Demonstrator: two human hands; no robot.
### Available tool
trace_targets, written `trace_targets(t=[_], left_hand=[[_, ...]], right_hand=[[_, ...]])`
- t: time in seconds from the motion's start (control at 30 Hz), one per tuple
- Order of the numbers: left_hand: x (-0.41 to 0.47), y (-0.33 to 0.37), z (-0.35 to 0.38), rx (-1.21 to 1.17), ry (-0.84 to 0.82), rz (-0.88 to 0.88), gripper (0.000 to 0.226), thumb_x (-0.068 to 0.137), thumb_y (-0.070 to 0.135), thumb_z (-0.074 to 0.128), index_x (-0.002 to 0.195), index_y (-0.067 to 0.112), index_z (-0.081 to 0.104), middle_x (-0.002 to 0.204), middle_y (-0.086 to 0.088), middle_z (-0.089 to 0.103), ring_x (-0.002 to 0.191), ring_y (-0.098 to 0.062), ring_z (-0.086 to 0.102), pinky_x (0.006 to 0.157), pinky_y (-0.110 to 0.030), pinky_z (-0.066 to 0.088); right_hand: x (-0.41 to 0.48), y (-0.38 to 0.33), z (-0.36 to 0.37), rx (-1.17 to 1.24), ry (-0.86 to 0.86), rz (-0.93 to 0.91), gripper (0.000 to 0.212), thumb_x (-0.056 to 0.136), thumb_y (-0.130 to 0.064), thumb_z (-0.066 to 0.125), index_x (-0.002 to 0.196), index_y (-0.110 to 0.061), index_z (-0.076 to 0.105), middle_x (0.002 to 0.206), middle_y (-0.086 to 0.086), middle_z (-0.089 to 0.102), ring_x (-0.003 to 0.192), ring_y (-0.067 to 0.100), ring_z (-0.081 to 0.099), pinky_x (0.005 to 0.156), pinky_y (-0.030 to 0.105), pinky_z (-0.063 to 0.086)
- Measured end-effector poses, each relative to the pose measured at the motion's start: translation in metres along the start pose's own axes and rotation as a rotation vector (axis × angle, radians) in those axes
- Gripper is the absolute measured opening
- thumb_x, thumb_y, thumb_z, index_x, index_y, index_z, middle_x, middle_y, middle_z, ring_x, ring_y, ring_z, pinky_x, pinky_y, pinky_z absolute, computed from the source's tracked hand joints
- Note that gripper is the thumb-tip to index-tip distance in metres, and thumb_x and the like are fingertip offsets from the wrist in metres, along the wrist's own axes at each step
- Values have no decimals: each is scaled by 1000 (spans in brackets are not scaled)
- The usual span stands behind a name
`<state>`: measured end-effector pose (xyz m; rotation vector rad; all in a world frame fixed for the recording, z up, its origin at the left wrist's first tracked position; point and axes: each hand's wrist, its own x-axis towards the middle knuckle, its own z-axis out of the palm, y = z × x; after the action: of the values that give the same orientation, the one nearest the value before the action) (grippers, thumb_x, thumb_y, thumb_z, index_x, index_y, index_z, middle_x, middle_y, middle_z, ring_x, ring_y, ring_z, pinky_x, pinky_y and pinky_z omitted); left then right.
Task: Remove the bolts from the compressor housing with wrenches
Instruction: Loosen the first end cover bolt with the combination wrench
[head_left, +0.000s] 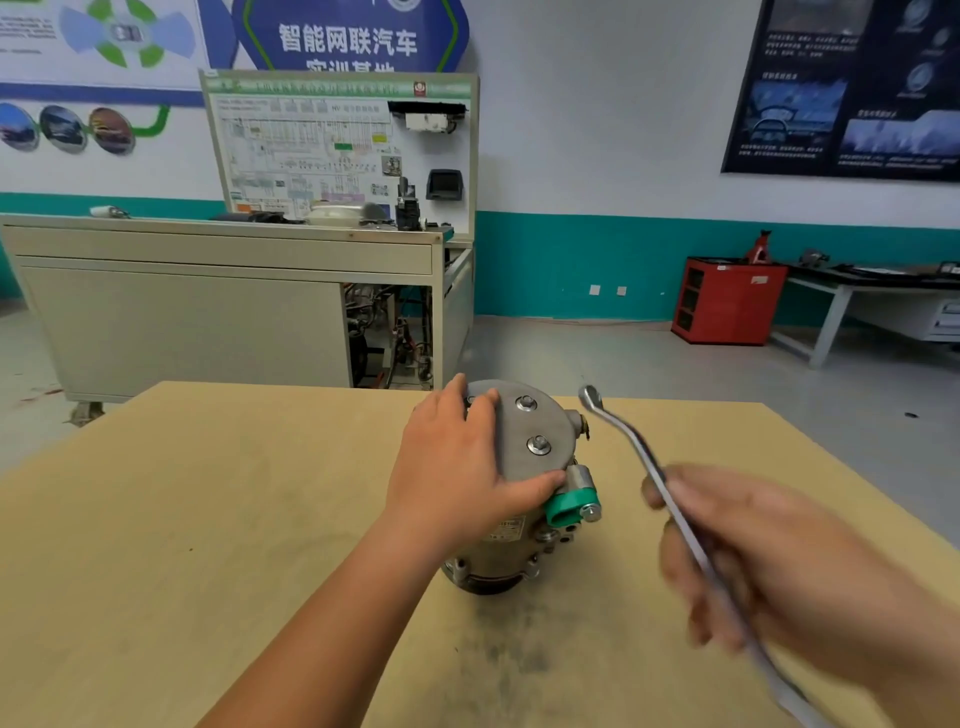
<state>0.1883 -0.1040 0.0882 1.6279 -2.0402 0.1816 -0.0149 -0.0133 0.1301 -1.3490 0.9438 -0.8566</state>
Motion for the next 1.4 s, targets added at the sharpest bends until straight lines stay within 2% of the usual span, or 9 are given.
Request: trace_targets(t=[0.17,0.3,0.6,0.73,0.97,1.07,1.27,1.33,1.4], left_hand=[[-3,7,2,0,39,-44,107,62,84,27,145,18,33,155,-11,25,140,-26,24,115,-35,22],[-1,4,4,-12,20,-40,99,68,84,37,144,21,33,155,-10,21,139,-25,24,111,-32,19],[1,-2,9,15,13,26,61,87,49,56,142,40,31,157,-8,15,140,-22,17,110,-28,16],[0,-1,10,-26,-11,54,62,93,36,48,145,49,17,160,1,1,146,-24,-3,114,-31,10],[-3,2,5,-37,-16,84,64,78,52,21,123,63,-23,153,-2,18,143,-24,7,113,-34,17],[-3,-2,7,-22,-7,120,65,82,56,25,117,65,-29,154,-2,16,144,-25,4,112,-35,14],[-1,-9,6,-11,-57,172,69,89,49,53,140,61,7,159,-1,6,146,-27,-5,113,-35,10],[-2,-9,3,-33,-65,156,61,83,56,35,141,58,14,159,-2,7,146,-27,-4,113,-36,11],[-4,-7,0,-42,-67,136,73,68,68,14,140,60,13,159,-1,7,147,-27,-3,113,-36,11]], right_hand=[[12,38,68,113,82,-11,18,98,-23,38,93,-14,52,64,15,69,42,23,61,41,20,45],[35,41,84,250,183,-63,18,100,-19,34,97,-18,51,60,12,69,38,25,61,38,21,46],[51,28,83,493,154,-2,14,100,-11,32,104,-11,46,69,17,72,41,27,63,35,23,47],[50,28,82,499,150,-14,16,99,-8,35,104,-11,49,73,15,73,43,26,64,35,24,48],[46,29,77,506,199,-40,17,97,-8,39,105,-13,53,79,10,74,46,28,66,34,22,47],[44,29,78,519,203,-39,19,97,-6,39,103,-14,55,79,9,75,46,28,66,35,23,47],[37,25,86,625,96,-5,21,94,1,41,102,-7,59,72,17,72,48,34,66,35,29,51],[35,25,87,643,100,-12,20,94,1,41,103,-6,57,71,17,72,49,36,66,35,31,51],[35,25,87,651,107,-18,20,94,1,41,105,-7,56,74,16,73,51,36,67,36,31,52]])
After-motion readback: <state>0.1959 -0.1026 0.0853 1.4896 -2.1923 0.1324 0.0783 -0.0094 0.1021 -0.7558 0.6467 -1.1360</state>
